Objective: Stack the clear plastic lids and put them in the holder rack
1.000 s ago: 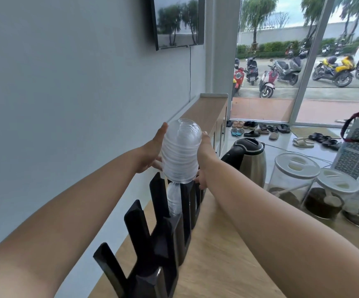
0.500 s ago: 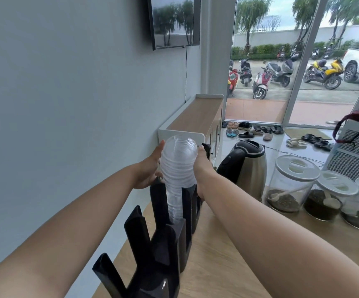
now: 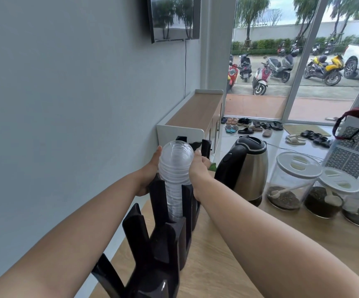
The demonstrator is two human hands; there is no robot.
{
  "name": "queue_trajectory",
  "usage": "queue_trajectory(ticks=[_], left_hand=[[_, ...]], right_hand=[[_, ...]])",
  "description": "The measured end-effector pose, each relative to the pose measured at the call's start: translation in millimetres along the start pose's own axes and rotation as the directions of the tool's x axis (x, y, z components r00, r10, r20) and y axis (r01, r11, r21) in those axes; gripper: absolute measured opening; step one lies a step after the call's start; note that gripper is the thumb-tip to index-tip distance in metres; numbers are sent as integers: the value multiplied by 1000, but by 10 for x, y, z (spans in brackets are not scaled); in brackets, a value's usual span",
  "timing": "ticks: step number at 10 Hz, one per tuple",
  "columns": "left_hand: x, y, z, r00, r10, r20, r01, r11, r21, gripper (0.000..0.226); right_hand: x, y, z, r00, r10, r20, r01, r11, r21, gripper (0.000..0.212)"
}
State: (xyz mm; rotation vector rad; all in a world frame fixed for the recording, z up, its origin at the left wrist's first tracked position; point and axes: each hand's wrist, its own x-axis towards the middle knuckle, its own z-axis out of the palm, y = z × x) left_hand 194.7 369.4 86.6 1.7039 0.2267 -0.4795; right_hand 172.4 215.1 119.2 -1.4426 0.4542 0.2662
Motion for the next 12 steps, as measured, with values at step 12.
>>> queue_trajectory(ticks=[12], left_hand=[[-14,-56,-178,991,-44,-123,39,998,-50,93]], right_hand=[[-108,-101,-178,998,9,68,-3,996,-94,65]])
